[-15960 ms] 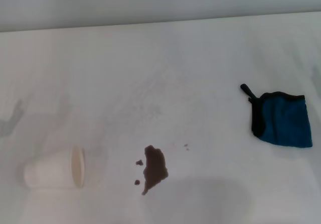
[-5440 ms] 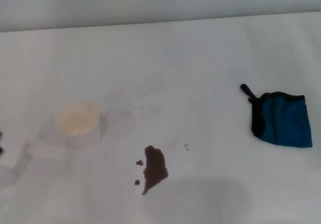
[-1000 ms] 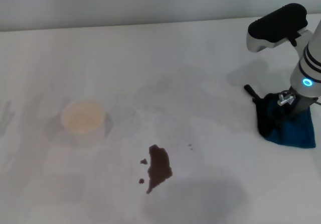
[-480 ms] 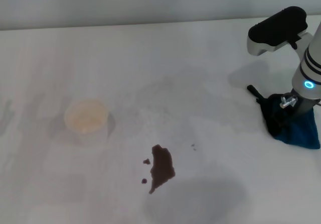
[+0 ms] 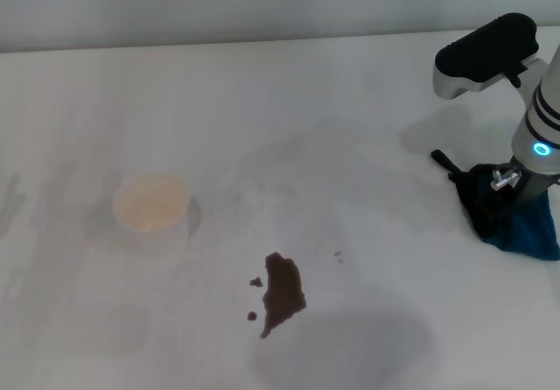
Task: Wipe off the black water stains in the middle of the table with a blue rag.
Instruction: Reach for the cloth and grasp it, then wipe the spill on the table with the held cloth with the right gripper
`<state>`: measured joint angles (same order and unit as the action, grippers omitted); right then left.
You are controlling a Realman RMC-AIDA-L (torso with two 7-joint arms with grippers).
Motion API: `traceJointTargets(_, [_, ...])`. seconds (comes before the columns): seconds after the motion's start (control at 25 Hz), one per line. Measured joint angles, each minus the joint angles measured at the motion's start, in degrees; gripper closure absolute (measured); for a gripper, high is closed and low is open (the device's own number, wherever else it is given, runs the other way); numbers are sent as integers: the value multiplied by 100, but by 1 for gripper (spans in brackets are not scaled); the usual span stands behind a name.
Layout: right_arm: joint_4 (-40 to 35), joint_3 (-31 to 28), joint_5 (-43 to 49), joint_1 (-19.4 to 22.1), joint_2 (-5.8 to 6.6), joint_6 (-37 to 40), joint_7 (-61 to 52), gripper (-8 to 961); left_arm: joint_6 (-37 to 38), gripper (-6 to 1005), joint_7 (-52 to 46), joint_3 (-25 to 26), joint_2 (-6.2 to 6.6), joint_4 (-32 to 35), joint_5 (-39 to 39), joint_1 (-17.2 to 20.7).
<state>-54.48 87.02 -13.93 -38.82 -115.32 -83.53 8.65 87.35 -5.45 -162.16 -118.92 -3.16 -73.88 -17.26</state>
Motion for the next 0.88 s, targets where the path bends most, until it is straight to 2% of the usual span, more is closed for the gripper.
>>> traceJointTargets(0.28, [-255, -23, -80, 76, -28, -92, 117, 885, 2, 122, 0, 0, 0, 0, -9, -17])
traceJointTargets(0.6, [-778, 13, -273, 167, -34, -317, 161, 884, 2, 123, 0, 0, 0, 24, -12, -2])
traceJointTargets(0.88, [-906, 472, -667, 128, -55, -330, 135, 884, 17, 122, 0, 0, 0, 43, -12, -13])
